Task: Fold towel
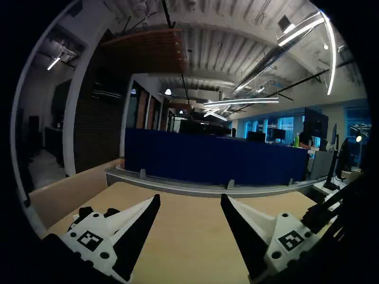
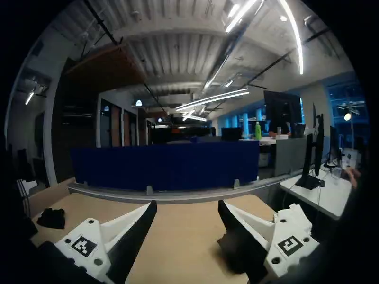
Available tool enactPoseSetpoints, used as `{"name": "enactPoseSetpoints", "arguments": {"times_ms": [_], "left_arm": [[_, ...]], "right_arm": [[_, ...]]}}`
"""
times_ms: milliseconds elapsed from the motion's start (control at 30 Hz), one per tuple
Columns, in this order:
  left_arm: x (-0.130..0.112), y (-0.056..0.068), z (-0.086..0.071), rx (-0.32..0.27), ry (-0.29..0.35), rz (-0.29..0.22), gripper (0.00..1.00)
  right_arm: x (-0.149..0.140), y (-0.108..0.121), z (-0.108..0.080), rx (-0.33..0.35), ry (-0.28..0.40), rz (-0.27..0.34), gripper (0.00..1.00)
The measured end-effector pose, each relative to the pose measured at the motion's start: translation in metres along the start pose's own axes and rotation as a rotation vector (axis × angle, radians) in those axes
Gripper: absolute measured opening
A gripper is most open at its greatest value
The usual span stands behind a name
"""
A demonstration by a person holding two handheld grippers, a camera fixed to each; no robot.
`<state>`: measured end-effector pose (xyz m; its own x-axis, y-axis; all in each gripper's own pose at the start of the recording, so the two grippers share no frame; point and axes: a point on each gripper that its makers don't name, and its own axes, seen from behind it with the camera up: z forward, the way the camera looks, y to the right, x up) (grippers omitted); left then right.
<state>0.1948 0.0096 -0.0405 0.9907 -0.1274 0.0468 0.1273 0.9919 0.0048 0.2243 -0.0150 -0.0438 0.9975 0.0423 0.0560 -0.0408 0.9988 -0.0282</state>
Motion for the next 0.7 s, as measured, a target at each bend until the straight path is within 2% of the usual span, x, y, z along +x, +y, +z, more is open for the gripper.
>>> {"name": "enactPoseSetpoints", "arguments": {"times_ms": [200,367,567,700], "left_arm": [[0.002,-0.005,0.005,0.0,0.024,0.007,0.94],[-0.007,-0.009,0.008,0.007,0.037,0.034,0.94],[-0.032,-0.012,0.012,0.024,0.077,0.121,0.94],[-0.055,-0.017,0.015,0.042,0.088,0.158,0.94]], "right_arm": [[0.0,-0.016,0.008,0.019,-0.01,-0.017,1.0],[-0.006,-0.028,0.015,0.042,-0.032,-0.036,1.0],[-0.019,-0.043,0.027,0.077,-0.063,-0.042,1.0],[-0.025,-0.053,0.038,0.101,-0.083,-0.053,1.0]]}}
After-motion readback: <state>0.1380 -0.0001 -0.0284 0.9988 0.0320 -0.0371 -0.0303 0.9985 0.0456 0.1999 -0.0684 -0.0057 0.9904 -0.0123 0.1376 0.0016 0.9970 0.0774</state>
